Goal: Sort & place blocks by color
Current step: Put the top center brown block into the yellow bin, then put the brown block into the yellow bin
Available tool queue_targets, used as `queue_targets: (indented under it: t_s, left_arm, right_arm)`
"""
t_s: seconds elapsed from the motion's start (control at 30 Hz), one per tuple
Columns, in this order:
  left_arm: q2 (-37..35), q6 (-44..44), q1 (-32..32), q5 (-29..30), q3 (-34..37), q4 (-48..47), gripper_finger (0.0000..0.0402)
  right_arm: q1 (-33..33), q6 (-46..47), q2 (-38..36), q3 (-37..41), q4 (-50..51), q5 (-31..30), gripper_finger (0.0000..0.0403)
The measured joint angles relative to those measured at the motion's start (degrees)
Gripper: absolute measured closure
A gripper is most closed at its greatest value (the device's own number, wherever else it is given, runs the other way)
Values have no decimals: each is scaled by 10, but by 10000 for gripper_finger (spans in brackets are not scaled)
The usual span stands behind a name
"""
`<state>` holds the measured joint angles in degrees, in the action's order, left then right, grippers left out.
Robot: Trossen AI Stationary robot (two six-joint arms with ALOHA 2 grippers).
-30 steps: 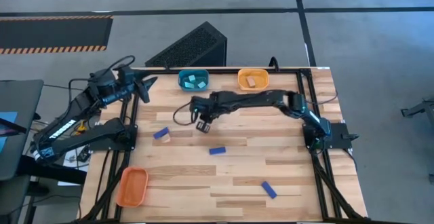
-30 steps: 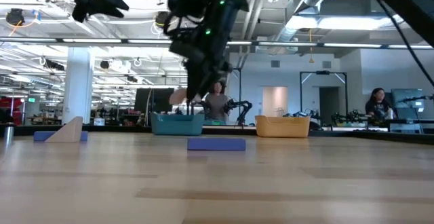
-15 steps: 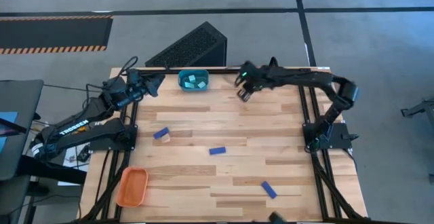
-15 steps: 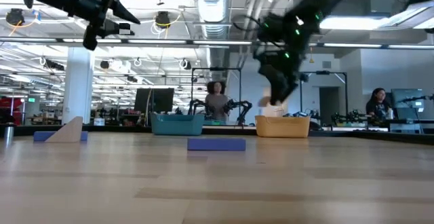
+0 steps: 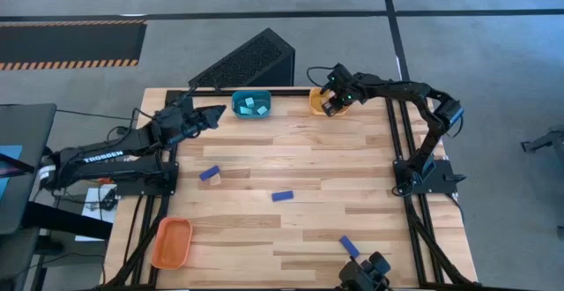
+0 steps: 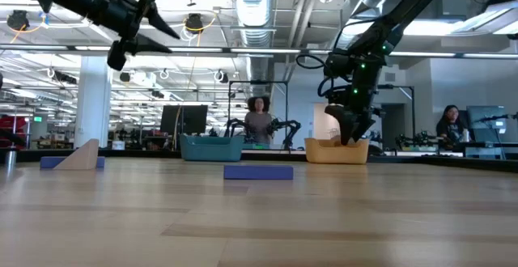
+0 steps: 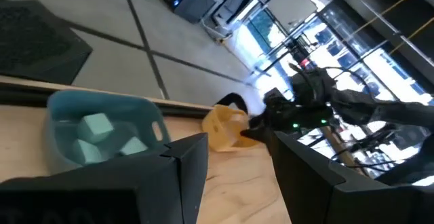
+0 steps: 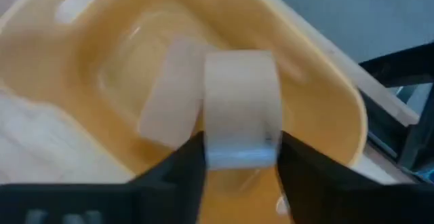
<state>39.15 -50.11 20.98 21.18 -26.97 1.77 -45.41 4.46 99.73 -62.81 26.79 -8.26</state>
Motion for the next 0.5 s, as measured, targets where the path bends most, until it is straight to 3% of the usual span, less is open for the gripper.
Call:
queue_targets:
  t_s: [0.17, 0.27, 0.5]
  left_arm:
    - [11, -9, -54, 75, -6, 27, 253]
    - [10, -8, -76, 104, -6, 62, 253]
    - [-23, 58, -73, 106, -7, 76, 253]
  right_arm:
    - [0, -15, -25, 0, -4, 35, 125]
    - [11, 2, -52, 0, -4, 69, 117]
    - [102, 109, -113, 14, -25, 70, 131]
